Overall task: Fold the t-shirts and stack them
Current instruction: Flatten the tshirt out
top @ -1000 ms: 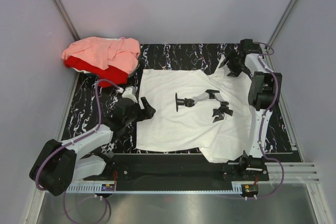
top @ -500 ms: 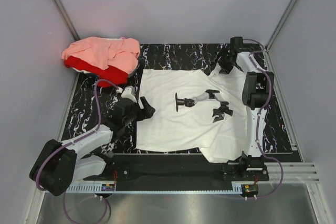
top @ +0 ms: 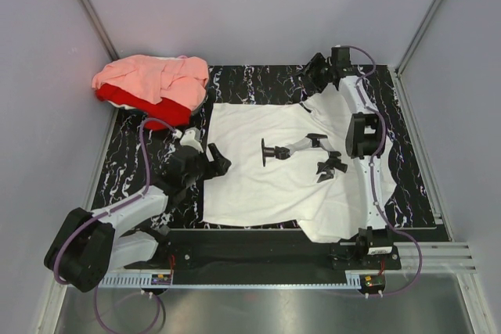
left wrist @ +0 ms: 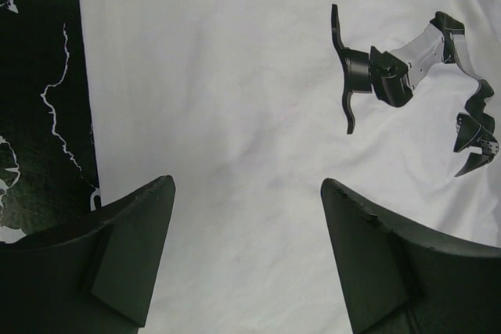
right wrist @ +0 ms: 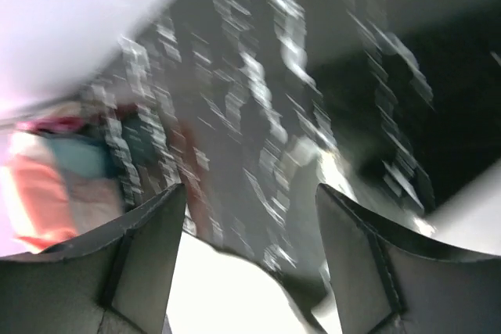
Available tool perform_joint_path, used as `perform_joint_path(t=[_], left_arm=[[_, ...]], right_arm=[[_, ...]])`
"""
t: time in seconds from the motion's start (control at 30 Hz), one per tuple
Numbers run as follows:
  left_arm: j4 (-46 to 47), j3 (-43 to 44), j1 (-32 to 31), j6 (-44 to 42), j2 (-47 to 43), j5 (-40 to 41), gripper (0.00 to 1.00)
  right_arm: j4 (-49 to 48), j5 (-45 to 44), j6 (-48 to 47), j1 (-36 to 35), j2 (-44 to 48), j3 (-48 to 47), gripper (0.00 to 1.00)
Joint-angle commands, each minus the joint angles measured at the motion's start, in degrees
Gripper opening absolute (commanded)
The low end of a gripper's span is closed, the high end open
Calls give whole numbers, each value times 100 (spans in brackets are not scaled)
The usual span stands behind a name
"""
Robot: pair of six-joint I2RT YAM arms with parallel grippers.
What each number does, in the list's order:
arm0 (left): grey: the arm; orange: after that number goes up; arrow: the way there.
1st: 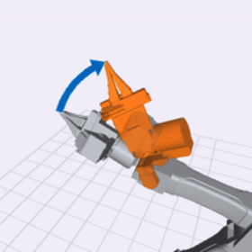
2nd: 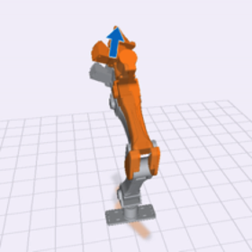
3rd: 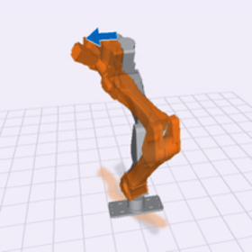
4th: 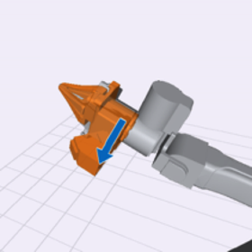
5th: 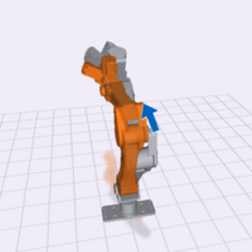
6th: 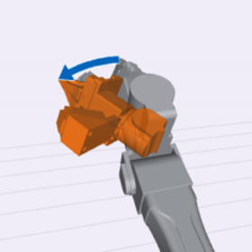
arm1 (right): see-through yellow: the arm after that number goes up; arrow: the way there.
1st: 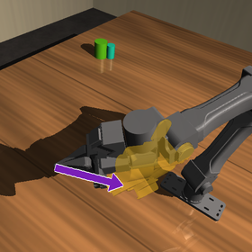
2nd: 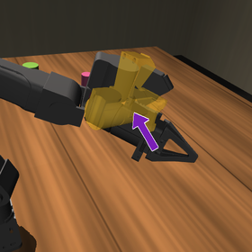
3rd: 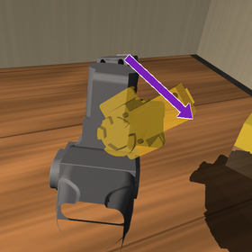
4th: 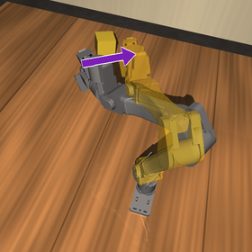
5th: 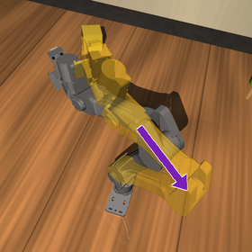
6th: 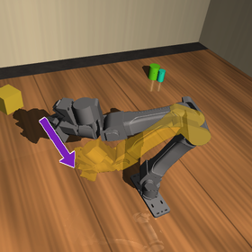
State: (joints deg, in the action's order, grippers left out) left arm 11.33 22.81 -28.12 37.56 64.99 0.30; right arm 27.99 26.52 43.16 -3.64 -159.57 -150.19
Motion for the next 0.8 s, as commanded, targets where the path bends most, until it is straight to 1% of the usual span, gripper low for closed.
perform_joint_path(t=[0.0,0.03,0.07,0.1,0.13,0.17,0.2,0.23,0.27,0.3,0.33,0.4,0.43,0.47,0.5,0.53,0.57,0.6,0.63,0.67,0.7,0.77], left_arm=[[405,-40,35,-3,31,6,81],[361,-13,43,-3,57,14,81],[343,4,43,-3,75,14,81],[308,39,43,-3,110,14,81],[265,66,43,-3,128,14,81],[186,101,43,-3,154,23,81],[107,162,35,-29,206,49,81],[-190,371,35,-30,364,111,81],[-384,530,35,-30,461,155,81],[-604,688,0,14,662,329,81],[-963,1055,-18,14,768,400,81],[-1098,1374,-97,-90,1005,584,81],[-1307,1837,-106,-126,1102,673,81],[-1466,2094,-115,-222,1243,761,82],[-1693,2462,-124,-275,1601,849,82],[-2166,2805,-124,-354,1822,1058,82],[-2388,3495,-124,-511,2059,1147,83],[-2608,3824,-124,-591,2583,1322,83],[-3001,4141,-124,-662,2841,1420,83],[-3179,4744,-115,-802,3105,1499,83],[-3320,4994,-106,-846,3586,1622,84],[-3629,5478,-97,-943,4002,1649,84]], right_arm=[[-642,-444,-464,56,1600,1373,75],[-741,-655,-579,48,2326,2379,76],[-725,-901,-702,48,2612,2737,77],[-507,-1364,-921,48,2867,3019,76],[-340,-1621,-1019,48,3070,3448,78],[-138,-2050,-1107,48,3368,3609,78],[247,-2185,-1177,48,3475,3750,78],[442,-2308,-1256,56,3520,3899,78],[653,-2466,-1318,56,3538,3927,78],[1108,-2581,-1440,48,3512,3918,78],[1278,-2626,-1520,56,3477,3918,77],[1672,-2959,-1739,56,3371,3918,77],[1771,-3082,-1801,56,3336,3901,77],[1850,-3266,-1898,56,3266,3875,77],[2016,-3346,-1951,48,3213,3831,77],[2096,-3408,-1986,56,3169,3709,77],[2158,-3487,-2021,56,3055,3647,77],[2297,-3513,-2030,56,2976,3576,77],[2377,-3531,-2048,56,2906,3410,77],[2491,-3557,-2057,56,2757,3339,77],[2544,-3566,-2057,48,2686,3277,78],[2650,-3732,-2074,48,2449,3067,77]])
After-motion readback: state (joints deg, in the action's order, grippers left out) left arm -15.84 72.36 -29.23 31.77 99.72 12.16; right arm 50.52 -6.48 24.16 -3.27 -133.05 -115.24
